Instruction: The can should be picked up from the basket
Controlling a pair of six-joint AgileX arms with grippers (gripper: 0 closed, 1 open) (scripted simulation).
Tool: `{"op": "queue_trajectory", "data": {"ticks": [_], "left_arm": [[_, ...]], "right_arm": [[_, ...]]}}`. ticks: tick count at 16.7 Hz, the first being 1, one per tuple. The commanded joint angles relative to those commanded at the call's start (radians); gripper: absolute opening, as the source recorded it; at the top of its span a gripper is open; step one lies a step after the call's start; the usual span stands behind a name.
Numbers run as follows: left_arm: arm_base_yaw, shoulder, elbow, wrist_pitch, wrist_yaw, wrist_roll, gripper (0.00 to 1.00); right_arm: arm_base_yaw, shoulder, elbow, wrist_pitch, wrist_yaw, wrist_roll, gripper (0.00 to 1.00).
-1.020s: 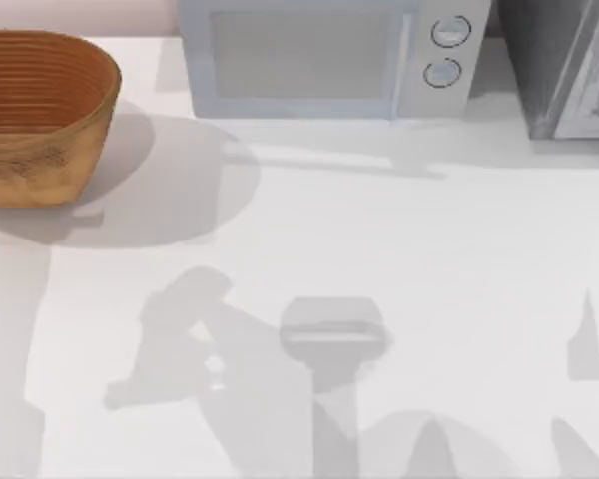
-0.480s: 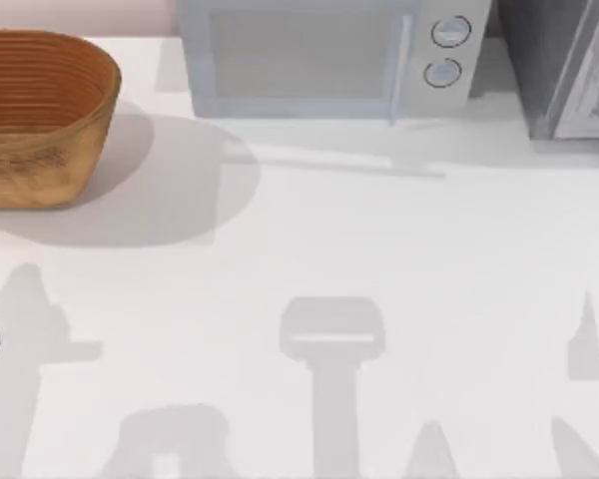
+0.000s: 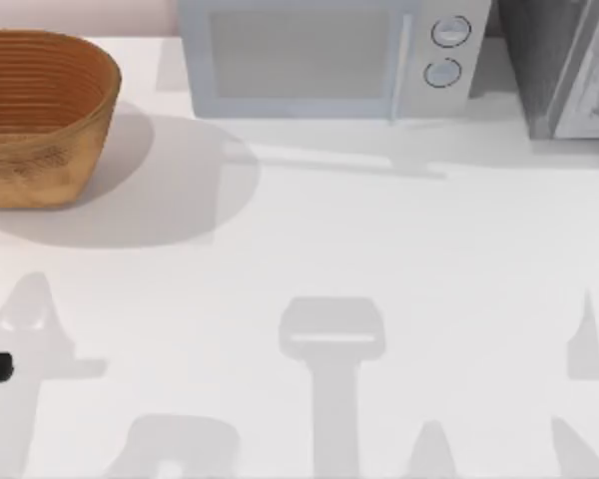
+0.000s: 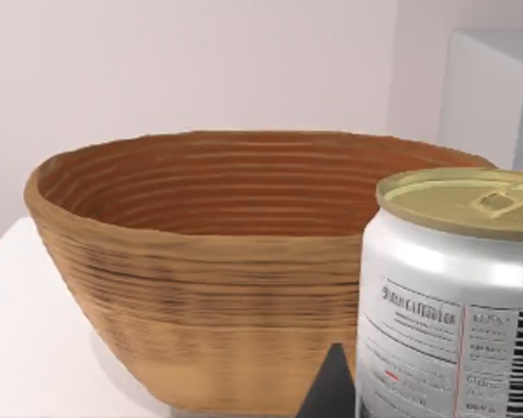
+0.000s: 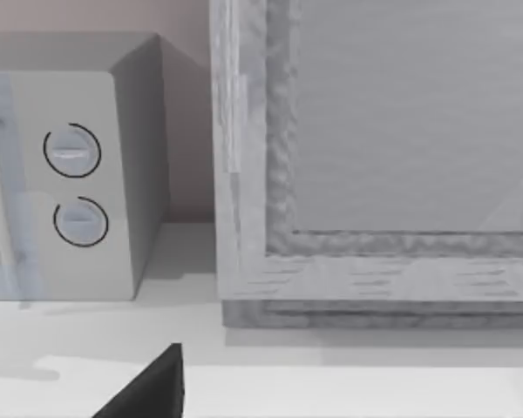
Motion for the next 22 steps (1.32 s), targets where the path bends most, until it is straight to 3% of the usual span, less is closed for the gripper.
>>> {"op": "queue_trajectory", "data": {"ticks": [7, 22], "left_arm": [[-0.011, 0.05, 0.033, 0.039, 0.034, 0.003, 0.0], [-0.101, 0.905, 0.469, 0.662, 0.475, -0.017, 0.0]], "right_arm": [[0.0, 0.0, 0.0, 0.0, 0.0, 0.0, 1.0], [0.0, 0.0, 0.0, 0.0, 0.0, 0.0, 1.0]]}}
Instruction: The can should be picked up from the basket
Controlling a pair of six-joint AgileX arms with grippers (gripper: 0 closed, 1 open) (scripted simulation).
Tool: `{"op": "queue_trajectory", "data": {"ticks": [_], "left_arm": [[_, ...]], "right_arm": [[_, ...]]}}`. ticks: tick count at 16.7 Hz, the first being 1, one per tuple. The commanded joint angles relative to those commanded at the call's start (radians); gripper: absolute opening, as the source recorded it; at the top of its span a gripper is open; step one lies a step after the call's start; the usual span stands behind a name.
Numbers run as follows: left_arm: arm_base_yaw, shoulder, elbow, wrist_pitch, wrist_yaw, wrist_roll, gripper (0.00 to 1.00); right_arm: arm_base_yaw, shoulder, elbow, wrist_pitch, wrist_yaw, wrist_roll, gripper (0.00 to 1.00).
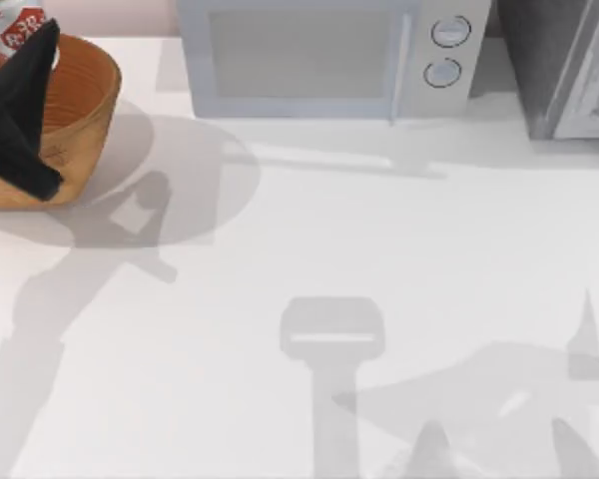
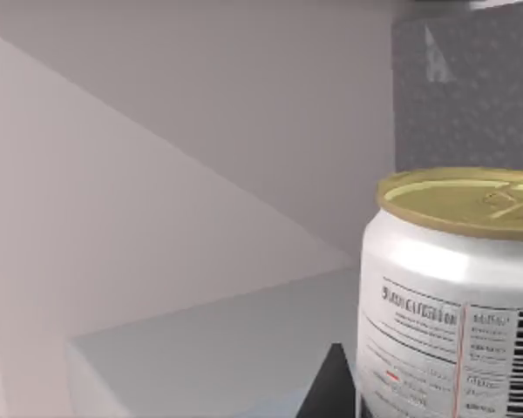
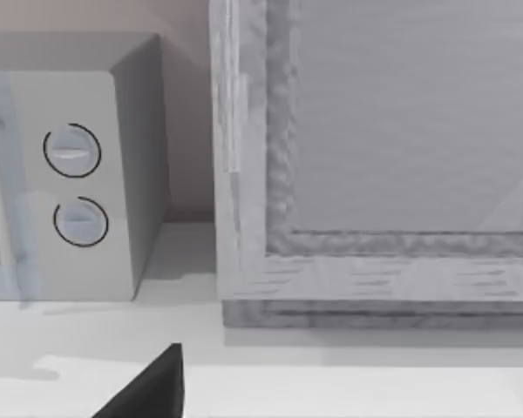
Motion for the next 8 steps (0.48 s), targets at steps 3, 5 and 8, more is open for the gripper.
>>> {"op": "queue_trajectory", "data": {"ticks": [3, 5, 8], "left_arm": [[-0.006, 0.16, 0.079, 0.106, 0.076, -0.004, 0.0], [-0.018, 0.264, 0.127, 0.171, 0.134, 0.0, 0.0], [-0.035, 0.421, 0.19, 0.259, 0.224, 0.015, 0.0]], "right_arm": [[0.0, 0.0, 0.0, 0.0, 0.0, 0.0, 1.0], [0.0, 0.0, 0.0, 0.0, 0.0, 0.0, 1.0], [0.0, 0.0, 0.0, 0.0, 0.0, 0.0, 1.0]]}}
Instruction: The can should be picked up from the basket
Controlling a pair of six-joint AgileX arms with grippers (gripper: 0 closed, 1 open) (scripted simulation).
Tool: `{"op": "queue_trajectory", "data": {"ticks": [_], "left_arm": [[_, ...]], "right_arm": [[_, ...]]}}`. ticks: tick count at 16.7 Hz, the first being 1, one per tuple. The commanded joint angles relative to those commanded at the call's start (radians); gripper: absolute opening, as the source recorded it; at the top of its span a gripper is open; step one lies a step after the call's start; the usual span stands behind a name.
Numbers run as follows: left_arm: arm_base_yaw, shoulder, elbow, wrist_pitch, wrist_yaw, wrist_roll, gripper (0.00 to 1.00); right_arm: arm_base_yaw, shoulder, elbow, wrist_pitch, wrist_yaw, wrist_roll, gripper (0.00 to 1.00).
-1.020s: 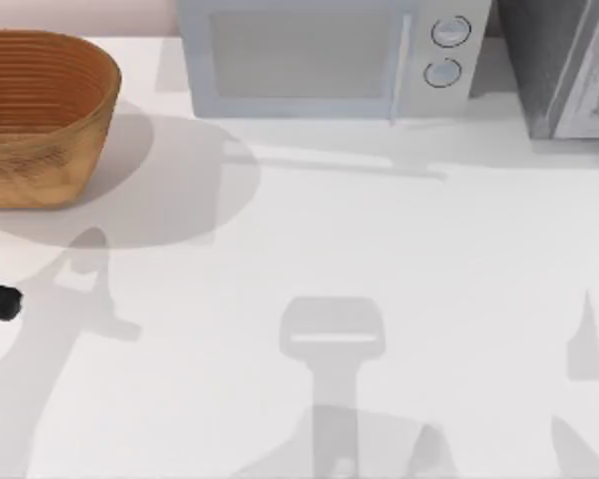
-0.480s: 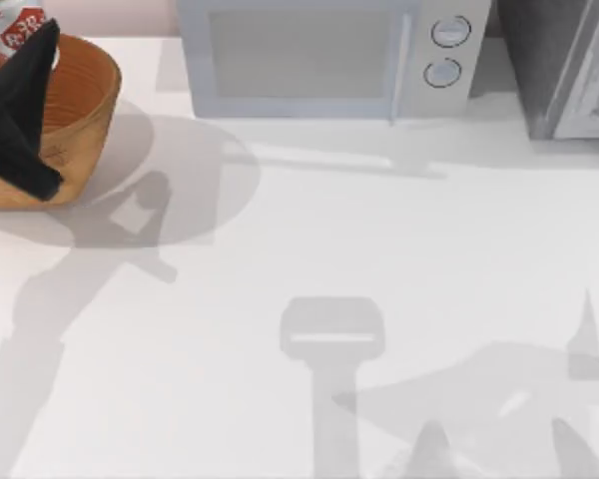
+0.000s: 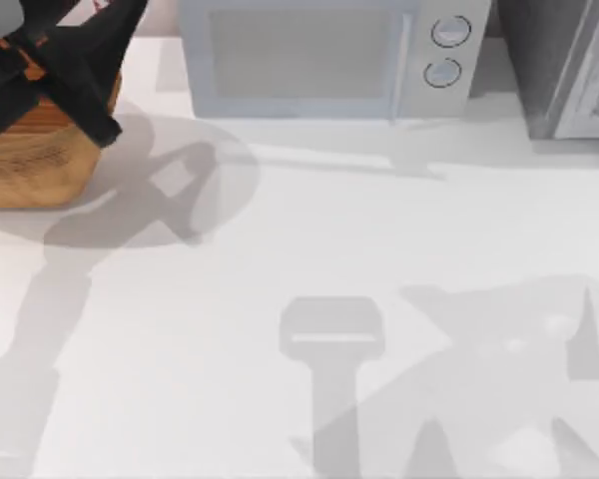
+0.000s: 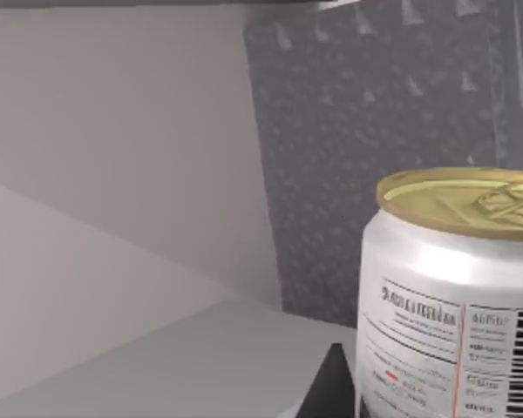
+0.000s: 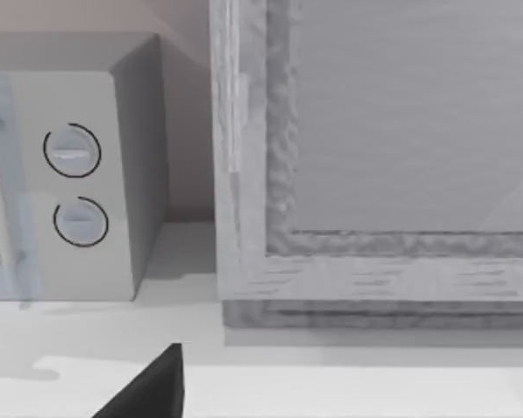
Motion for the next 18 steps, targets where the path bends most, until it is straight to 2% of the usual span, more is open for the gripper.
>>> {"op": "queue_trajectory", "data": {"ticks": [6, 18], "left_arm": [[-0.031, 0.294, 0.117, 0.161, 0.162, 0.016, 0.0], [-0.082, 0.842, 0.318, 0.424, 0.435, 0.035, 0.0]], "right_arm": [[0.0, 0.0, 0.0, 0.0, 0.0, 0.0, 1.0], [0.0, 0.0, 0.0, 0.0, 0.0, 0.0, 1.0]]}}
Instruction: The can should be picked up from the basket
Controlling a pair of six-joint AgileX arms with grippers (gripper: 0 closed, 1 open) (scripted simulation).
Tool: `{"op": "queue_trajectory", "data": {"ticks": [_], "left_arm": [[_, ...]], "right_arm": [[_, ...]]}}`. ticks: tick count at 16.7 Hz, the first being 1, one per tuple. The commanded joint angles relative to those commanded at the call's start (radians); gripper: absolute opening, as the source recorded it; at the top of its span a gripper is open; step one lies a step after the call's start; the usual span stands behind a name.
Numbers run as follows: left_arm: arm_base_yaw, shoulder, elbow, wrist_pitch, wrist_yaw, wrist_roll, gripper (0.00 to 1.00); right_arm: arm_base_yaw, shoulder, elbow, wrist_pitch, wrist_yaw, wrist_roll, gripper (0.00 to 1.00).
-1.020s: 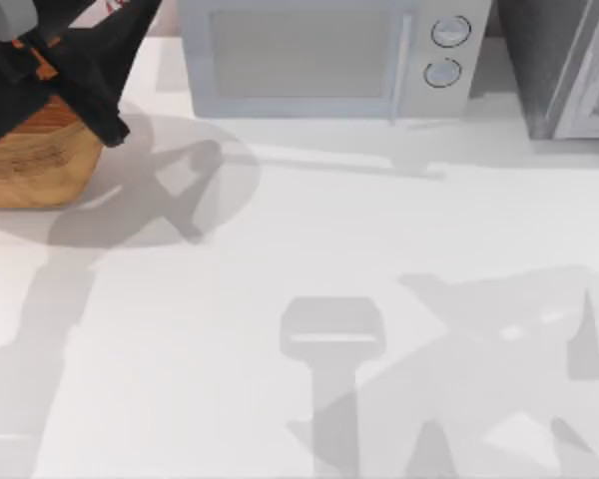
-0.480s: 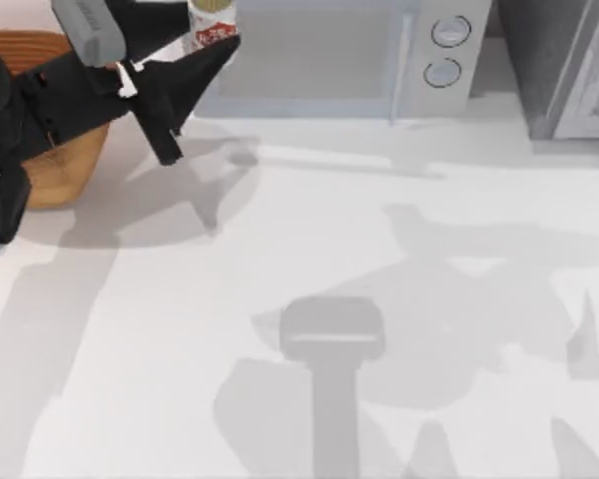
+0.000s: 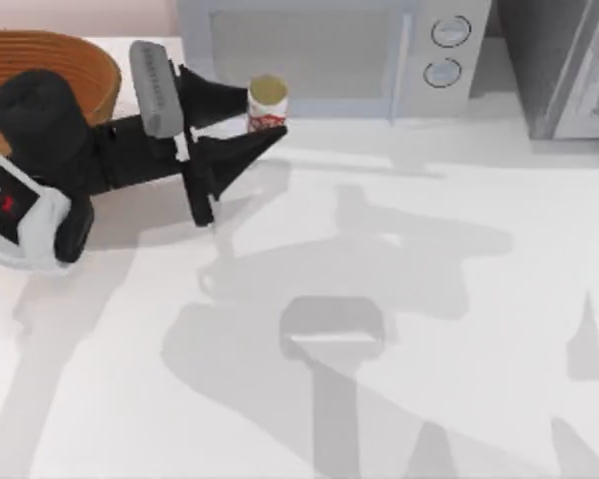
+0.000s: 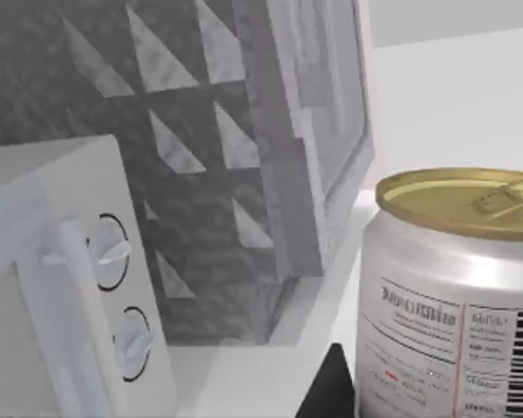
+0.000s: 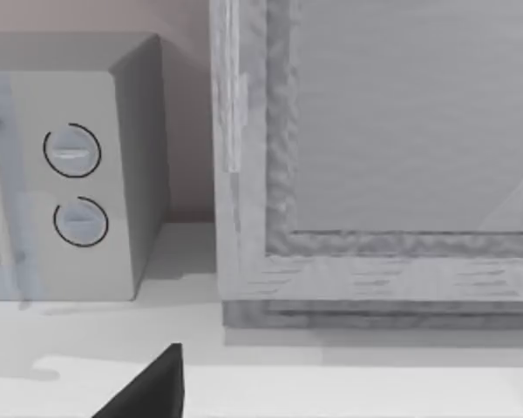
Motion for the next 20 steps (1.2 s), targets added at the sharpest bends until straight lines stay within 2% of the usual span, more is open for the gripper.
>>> {"op": "queue_trajectory", "data": {"ticks": [8, 15, 20], "left_arm": [[-0.064, 0.325, 0.068, 0.072, 0.195, 0.006, 0.0], [-0.067, 0.332, 0.07, 0.073, 0.201, 0.006, 0.0], [-0.067, 0.332, 0.07, 0.073, 0.201, 0.006, 0.38]], "right_arm": [[0.0, 0.0, 0.0, 0.0, 0.0, 0.0, 1.0], [0.0, 0.0, 0.0, 0.0, 0.0, 0.0, 1.0], [0.0, 0.0, 0.0, 0.0, 0.0, 0.0, 1.0]]}}
